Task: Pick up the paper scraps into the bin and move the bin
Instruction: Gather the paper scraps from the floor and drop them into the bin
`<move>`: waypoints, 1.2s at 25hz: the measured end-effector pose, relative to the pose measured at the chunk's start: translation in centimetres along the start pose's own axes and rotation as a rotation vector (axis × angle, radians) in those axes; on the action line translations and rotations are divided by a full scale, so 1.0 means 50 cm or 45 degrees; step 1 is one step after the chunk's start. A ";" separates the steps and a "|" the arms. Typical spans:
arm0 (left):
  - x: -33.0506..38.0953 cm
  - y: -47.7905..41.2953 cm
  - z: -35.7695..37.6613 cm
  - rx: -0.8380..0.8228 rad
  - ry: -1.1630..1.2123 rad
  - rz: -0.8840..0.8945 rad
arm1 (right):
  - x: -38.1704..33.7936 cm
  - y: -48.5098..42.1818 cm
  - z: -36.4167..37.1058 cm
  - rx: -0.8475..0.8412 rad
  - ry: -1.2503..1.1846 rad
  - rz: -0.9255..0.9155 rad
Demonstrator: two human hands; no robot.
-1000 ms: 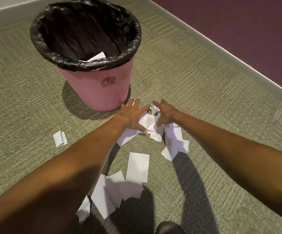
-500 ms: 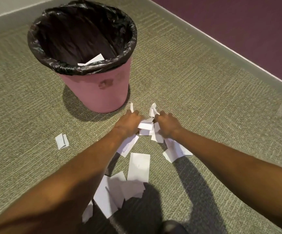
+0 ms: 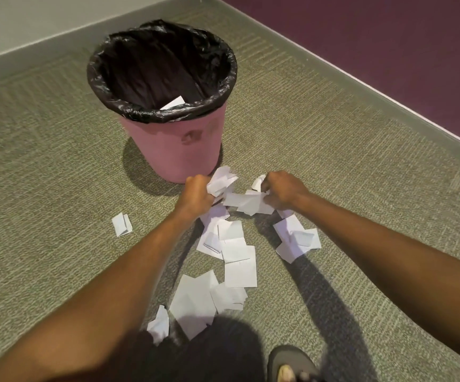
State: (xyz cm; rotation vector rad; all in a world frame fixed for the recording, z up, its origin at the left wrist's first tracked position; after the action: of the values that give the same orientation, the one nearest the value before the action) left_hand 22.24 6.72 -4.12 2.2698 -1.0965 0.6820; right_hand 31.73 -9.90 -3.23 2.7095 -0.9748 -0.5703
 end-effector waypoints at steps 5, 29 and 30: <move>-0.061 0.052 -0.050 -0.071 0.483 -0.215 | -0.076 0.025 -0.036 -0.067 -0.126 -0.103; 0.109 0.009 -0.594 0.278 1.111 -0.059 | -0.317 -0.048 -0.507 0.306 -1.012 -0.190; 0.108 -0.011 -0.591 0.290 1.066 -0.094 | -0.314 -0.064 -0.509 0.355 -1.002 -0.154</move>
State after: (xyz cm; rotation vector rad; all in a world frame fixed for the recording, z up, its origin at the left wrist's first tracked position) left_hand 19.41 23.08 20.95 1.8455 -0.5348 1.5888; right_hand 33.22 4.22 23.30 2.8136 -1.1039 -1.7235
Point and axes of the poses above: each hand's wrist, its own y-axis away from the middle knuckle, its own z-axis out of the palm, x = y × z, the point moved 10 cm from there along -y, towards the middle knuckle, and after that the axes turned 12 degrees about -z, right-handed, at the moved point
